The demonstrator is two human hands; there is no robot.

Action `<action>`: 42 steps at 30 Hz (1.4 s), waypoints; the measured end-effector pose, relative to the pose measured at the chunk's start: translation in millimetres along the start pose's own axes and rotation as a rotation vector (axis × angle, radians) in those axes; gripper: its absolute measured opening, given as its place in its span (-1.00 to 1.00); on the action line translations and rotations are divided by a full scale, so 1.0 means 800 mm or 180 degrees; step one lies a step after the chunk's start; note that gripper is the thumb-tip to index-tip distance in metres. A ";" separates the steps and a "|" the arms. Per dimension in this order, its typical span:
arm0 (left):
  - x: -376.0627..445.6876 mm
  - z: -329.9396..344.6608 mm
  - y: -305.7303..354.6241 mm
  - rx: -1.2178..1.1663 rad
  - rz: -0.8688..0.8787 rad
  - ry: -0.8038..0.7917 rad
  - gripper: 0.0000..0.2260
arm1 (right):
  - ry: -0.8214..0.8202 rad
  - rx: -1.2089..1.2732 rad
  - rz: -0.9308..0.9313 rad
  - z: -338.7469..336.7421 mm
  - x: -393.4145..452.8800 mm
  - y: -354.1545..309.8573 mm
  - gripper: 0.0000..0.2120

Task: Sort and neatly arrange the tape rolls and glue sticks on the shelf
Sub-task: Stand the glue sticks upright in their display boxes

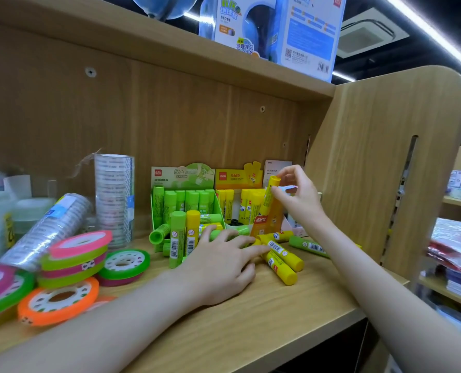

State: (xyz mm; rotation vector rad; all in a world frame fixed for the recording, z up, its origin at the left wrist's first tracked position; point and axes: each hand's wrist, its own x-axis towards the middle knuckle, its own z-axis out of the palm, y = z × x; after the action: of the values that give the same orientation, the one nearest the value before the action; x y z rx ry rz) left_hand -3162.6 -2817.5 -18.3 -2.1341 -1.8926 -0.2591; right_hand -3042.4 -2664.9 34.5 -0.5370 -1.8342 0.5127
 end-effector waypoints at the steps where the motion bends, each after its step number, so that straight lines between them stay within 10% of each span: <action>1: 0.000 0.000 0.000 -0.0008 -0.0007 -0.0010 -0.60 | 0.0066 0.0076 -0.0010 0.002 0.000 0.000 -0.76; 5: 0.000 0.000 0.000 -0.0037 -0.0017 -0.0033 -0.60 | 0.0597 0.0510 0.0100 0.003 0.002 0.002 -0.78; 23: 0.001 -0.001 0.000 0.0023 -0.0003 -0.0049 -0.60 | -0.0912 -0.0437 0.0222 -0.033 -0.068 0.030 -0.64; 28: 0.000 0.000 0.001 0.0014 -0.0004 -0.0027 -0.60 | -0.0279 0.0371 0.0309 -0.035 -0.035 0.006 -0.81; 35: 0.000 -0.001 0.000 0.0004 0.0002 -0.0024 -0.60 | -0.0947 -0.1474 -0.0102 -0.016 0.023 -0.016 -0.82; 42: 0.000 -0.001 -0.001 -0.0007 0.0008 -0.0028 -0.60 | -0.0753 -0.1509 -0.0099 -0.008 0.028 -0.030 -0.67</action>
State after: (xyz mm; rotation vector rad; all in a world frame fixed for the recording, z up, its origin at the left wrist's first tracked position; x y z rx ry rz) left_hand -3163.3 -2817.7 -17.4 -2.1423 -1.8952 -0.2519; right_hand -3045.7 -2670.6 67.5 -0.7887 -2.2012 0.1157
